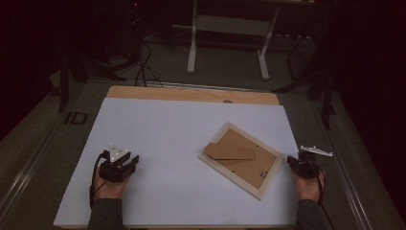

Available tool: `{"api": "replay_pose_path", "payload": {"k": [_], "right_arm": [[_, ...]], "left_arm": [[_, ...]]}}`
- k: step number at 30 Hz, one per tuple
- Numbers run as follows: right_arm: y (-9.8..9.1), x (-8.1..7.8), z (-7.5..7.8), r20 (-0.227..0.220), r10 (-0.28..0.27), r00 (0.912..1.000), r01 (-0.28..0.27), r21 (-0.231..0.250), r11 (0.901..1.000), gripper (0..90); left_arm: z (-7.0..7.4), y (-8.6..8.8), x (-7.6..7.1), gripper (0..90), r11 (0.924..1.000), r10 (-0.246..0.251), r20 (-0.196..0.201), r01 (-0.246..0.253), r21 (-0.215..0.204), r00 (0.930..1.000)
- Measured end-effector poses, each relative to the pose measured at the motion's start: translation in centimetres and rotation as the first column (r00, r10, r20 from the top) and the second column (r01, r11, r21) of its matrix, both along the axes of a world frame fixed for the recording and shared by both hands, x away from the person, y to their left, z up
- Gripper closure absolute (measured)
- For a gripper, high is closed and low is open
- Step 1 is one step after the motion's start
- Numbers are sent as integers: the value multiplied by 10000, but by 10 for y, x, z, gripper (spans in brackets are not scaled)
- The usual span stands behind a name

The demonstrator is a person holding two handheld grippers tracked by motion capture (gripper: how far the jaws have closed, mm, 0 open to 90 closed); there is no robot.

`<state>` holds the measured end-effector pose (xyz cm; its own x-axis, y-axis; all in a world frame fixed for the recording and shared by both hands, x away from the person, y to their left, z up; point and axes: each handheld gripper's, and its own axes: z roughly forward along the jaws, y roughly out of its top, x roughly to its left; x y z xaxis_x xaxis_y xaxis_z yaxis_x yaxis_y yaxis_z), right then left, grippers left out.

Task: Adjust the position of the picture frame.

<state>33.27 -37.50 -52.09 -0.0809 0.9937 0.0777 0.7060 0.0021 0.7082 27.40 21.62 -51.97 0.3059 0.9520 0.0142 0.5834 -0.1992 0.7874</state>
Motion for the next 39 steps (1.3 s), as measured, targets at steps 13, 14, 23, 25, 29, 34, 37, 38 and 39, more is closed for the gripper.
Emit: {"api": "replay_pose_path", "payload": {"k": [13, 14, 23, 25, 29, 34, 37, 38, 39], "right_arm": [[1, 20, -4, -258, -185, 9995, 188, 106, 9998, 900], [1, 21, -4, -322, -178, 9993, 182, 121, 9998, 900], [2, 25, -6, -387, -203, 9990, 213, 273, 9994, 900], [1, 25, -6, -385, -196, 9991, 210, 359, 9991, 900], [1, 26, -6, -418, -170, 9990, 185, 352, 9992, 900], [2, 27, -6, -409, -139, 9991, 154, 347, 9993, 900], [3, 28, -6, -414, -136, 9991, 150, 341, 9993, 900], [4, 28, -6, -430, -154, 9990, 168, 345, 9993, 900], [4, 29, -6, -428, -165, 9989, 180, 353, 9992, 900]], "left_arm": [[0, 0, 0, 653, 10000, -49, 32, 49, -23, 10000], [0, 0, 0, 654, 10000, -49, 32, 49, -25, 10000], [0, 0, 1, 661, 10000, -57, -12, 57, -9, 10000], [-1, -1, 1, 665, 10000, -69, -23, 69, -28, 10000], [-1, -1, 1, 673, 10000, -90, -45, 90, 6, 9999], [-1, -1, 2, 699, 9998, -211, -147, 210, -61, 9997], [-1, -2, 2, 719, 9995, -295, -190, 293, -114, 9994], [-2, -2, 2, 722, 9995, -301, -208, 299, -106, 9993], [-2, -2, 2, 722, 9995, -304, -229, 302, -90, 9993]]}}
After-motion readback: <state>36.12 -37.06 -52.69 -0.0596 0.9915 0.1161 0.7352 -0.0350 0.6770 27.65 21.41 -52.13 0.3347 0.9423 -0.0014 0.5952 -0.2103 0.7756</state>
